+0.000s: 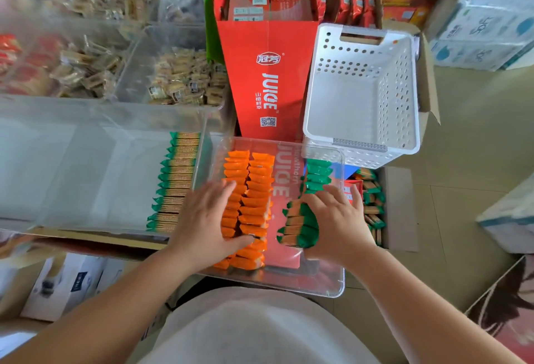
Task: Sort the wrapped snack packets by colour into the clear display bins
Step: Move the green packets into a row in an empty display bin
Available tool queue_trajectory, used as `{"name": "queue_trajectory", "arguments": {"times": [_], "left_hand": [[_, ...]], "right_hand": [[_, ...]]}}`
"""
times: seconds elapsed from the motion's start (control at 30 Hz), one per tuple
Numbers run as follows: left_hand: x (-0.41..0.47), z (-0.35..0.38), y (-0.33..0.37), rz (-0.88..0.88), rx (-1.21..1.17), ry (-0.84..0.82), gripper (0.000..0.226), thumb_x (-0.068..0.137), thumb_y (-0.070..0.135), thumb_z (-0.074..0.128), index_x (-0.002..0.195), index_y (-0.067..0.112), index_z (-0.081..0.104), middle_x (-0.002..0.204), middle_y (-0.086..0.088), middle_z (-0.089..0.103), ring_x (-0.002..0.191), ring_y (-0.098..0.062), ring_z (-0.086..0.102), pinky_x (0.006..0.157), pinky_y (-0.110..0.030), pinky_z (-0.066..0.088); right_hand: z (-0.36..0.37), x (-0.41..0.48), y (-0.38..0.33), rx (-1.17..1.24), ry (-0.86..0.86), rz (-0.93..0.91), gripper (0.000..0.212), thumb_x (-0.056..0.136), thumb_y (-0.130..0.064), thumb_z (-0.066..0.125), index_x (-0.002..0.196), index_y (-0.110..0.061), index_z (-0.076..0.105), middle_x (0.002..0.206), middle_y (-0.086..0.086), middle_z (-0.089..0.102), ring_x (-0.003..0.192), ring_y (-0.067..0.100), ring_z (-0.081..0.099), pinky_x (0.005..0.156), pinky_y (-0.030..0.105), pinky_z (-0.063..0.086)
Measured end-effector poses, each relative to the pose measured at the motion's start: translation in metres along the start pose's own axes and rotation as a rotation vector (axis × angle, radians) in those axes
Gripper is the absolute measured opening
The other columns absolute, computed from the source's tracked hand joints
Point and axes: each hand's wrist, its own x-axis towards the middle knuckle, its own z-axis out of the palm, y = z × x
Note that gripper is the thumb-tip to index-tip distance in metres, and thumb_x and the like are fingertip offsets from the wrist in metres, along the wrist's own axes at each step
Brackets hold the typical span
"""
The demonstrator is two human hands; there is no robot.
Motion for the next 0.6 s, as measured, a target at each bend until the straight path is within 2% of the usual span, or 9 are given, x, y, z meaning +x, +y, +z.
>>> {"name": "queue_trajectory", "arguments": {"times": [0.07, 0.13, 0.23, 0.3, 0.4, 0.5, 0.6], "left_hand": [[0.003, -0.012, 0.011, 0.093, -0.106, -0.122, 0.129, 0.058, 0.09, 0.063, 0.159, 0.033, 0.004, 0.166, 0.006, 0.012, 0.152, -0.016, 0.01, 0.124, -0.044, 0.015], [0.009, -0.022, 0.018, 0.167, -0.171, -0.204, 0.139, 0.053, 0.085, 0.074, 0.156, 0.041, -0.008, 0.167, 0.013, -0.003, 0.152, -0.01, 0.001, 0.124, -0.039, 0.013], [0.02, -0.045, 0.019, 0.255, -0.185, -0.178, 0.143, 0.053, 0.076, 0.082, 0.155, 0.042, -0.012, 0.163, 0.02, -0.019, 0.152, -0.007, -0.01, 0.123, -0.036, 0.01], [0.025, -0.064, 0.011, 0.311, -0.129, -0.168, 0.142, 0.055, 0.067, 0.085, 0.157, 0.038, -0.011, 0.162, 0.022, -0.02, 0.151, -0.008, -0.012, 0.122, -0.035, 0.005], [0.027, -0.087, -0.013, 0.336, -0.085, -0.252, 0.137, 0.059, 0.055, 0.086, 0.157, 0.038, -0.009, 0.161, 0.02, 0.0, 0.151, -0.009, -0.004, 0.123, -0.036, 0.008], [0.03, -0.099, -0.047, 0.313, -0.099, -0.236, 0.128, 0.057, 0.051, 0.086, 0.156, 0.034, 0.007, 0.154, 0.01, 0.027, 0.141, -0.012, 0.023, 0.118, -0.035, 0.027], [0.034, -0.105, -0.086, 0.274, -0.131, -0.232, 0.116, 0.054, 0.047, 0.088, 0.149, 0.031, 0.022, 0.143, 0.009, 0.037, 0.129, -0.009, 0.035, 0.109, -0.032, 0.037]], "right_hand": [[-0.015, -0.002, -0.003, 0.247, 0.038, -0.01, 0.095, 0.045, -0.058, 0.074, 0.13, -0.037, 0.039, 0.119, -0.015, 0.048, 0.119, 0.017, 0.045, 0.103, 0.039, 0.037], [-0.029, 0.0, -0.014, 0.497, 0.098, -0.051, 0.092, 0.044, -0.051, 0.08, 0.127, -0.037, 0.04, 0.115, -0.016, 0.048, 0.105, 0.013, 0.052, 0.089, 0.034, 0.048], [-0.041, 0.006, -0.043, 0.698, 0.204, -0.158, 0.087, 0.045, -0.047, 0.088, 0.12, -0.034, 0.045, 0.109, -0.016, 0.052, 0.098, 0.005, 0.055, 0.084, 0.029, 0.049], [-0.048, 0.013, -0.064, 0.773, 0.235, -0.216, 0.087, 0.047, -0.041, 0.093, 0.12, -0.033, 0.047, 0.11, -0.014, 0.054, 0.101, 0.003, 0.056, 0.084, 0.023, 0.046], [-0.057, 0.029, -0.094, 0.806, 0.252, -0.287, 0.089, 0.048, -0.036, 0.095, 0.123, -0.026, 0.049, 0.114, -0.01, 0.055, 0.107, 0.007, 0.056, 0.088, 0.022, 0.045], [-0.062, 0.05, -0.129, 0.809, 0.229, -0.281, 0.093, 0.051, -0.032, 0.096, 0.13, -0.023, 0.048, 0.118, -0.015, 0.053, 0.112, -0.002, 0.051, 0.088, 0.011, 0.039], [-0.057, 0.071, -0.161, 0.825, 0.162, -0.221, 0.107, 0.055, -0.037, 0.096, 0.144, -0.033, 0.036, 0.131, -0.018, 0.047, 0.118, -0.016, 0.043, 0.093, 0.005, 0.033]]}}
